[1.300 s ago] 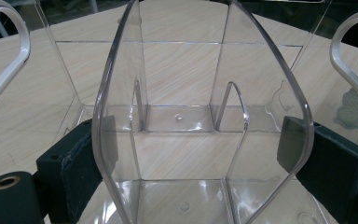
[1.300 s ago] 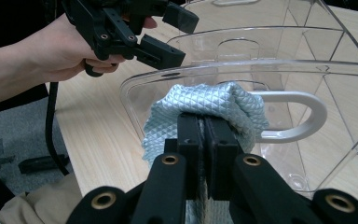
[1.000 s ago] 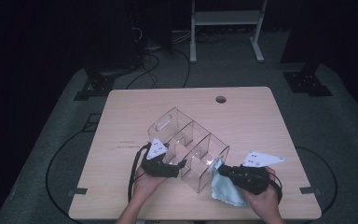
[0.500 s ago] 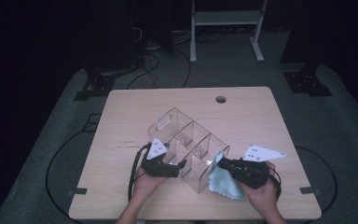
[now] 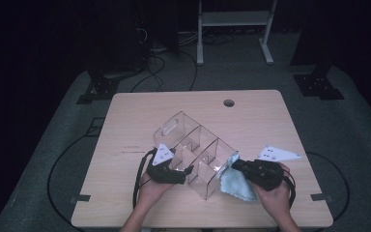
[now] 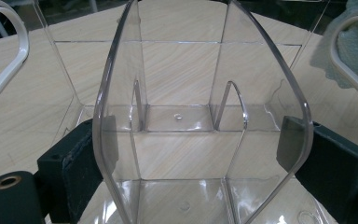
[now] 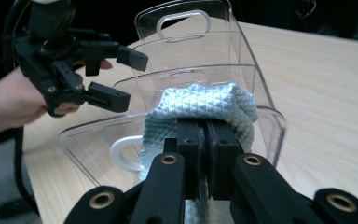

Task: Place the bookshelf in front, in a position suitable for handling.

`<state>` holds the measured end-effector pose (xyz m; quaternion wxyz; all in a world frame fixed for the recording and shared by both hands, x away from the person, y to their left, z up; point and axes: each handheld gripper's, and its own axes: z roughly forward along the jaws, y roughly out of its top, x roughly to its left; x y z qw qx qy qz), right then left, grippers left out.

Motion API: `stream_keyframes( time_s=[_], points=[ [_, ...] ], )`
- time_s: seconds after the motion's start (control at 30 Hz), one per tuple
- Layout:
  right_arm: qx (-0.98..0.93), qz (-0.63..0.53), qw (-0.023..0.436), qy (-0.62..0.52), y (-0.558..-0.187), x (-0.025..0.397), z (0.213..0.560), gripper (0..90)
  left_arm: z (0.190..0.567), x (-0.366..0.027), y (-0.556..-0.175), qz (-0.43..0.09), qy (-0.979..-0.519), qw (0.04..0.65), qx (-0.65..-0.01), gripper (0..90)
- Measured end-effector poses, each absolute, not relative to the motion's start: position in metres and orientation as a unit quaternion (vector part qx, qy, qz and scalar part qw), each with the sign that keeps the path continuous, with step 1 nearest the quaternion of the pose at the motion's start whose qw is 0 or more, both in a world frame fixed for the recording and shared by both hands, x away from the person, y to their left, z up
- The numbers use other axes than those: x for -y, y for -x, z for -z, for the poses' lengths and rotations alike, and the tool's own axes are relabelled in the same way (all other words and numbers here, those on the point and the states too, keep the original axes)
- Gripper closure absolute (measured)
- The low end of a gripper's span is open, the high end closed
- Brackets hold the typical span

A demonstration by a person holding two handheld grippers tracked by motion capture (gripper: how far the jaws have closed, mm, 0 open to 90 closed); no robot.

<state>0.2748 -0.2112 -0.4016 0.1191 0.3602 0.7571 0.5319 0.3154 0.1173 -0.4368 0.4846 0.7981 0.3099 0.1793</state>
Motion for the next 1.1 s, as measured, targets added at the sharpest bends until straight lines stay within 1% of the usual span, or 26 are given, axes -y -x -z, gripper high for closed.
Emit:
stream_keyframes(
  time_s=[0.07,0.13,0.23,0.33,0.37,0.4,0.5,0.6,0.63,0.77,0.93,0.97,1.1],
  points=[
    [-0.759,-0.529,0.121,-0.360,-0.274,0.211,0.403,85.3,0.437,-0.117,-0.315,-0.178,-0.798,0.485,-0.310,8.9],
    [-0.765,-0.519,0.134,-0.356,-0.272,0.209,0.403,85.3,0.437,-0.118,-0.316,-0.177,-0.798,0.485,-0.309,8.9],
    [-0.762,-0.518,0.135,-0.364,-0.277,0.213,0.405,85.3,0.437,-0.118,-0.315,-0.178,-0.798,0.485,-0.310,8.9],
    [-0.764,-0.500,0.141,-0.382,-0.284,0.216,0.416,85.3,0.437,-0.118,-0.315,-0.178,-0.799,0.485,-0.309,8.9],
    [-0.766,-0.494,0.140,-0.386,-0.285,0.217,0.422,85.3,0.437,-0.117,-0.315,-0.178,-0.799,0.484,-0.310,8.9],
    [-0.770,-0.483,0.129,-0.397,-0.290,0.218,0.433,85.3,0.437,-0.117,-0.315,-0.178,-0.799,0.484,-0.309,8.8],
    [-0.767,-0.484,0.118,-0.404,-0.292,0.219,0.437,85.2,0.437,-0.118,-0.315,-0.177,-0.799,0.485,-0.309,8.8],
    [-0.760,-0.495,0.128,-0.401,-0.289,0.219,0.429,85.2,0.437,-0.118,-0.315,-0.177,-0.798,0.486,-0.308,8.8],
    [-0.753,-0.508,0.139,-0.394,-0.285,0.219,0.420,85.2,0.437,-0.118,-0.315,-0.177,-0.798,0.486,-0.308,8.8],
    [-0.752,-0.511,0.150,-0.388,-0.284,0.219,0.411,85.1,0.437,-0.118,-0.315,-0.178,-0.799,0.485,-0.308,8.8],
    [-0.755,-0.500,0.144,-0.400,-0.290,0.220,0.424,84.9,0.437,-0.117,-0.315,-0.179,-0.799,0.485,-0.308,8.8],
    [-0.758,-0.492,0.134,-0.406,-0.292,0.221,0.432,84.9,0.437,-0.117,-0.315,-0.178,-0.799,0.485,-0.308,8.8],
    [-0.752,-0.502,0.145,-0.401,-0.291,0.223,0.422,84.9,0.437,-0.118,-0.316,-0.177,-0.799,0.486,-0.308,8.8]
  ],
)
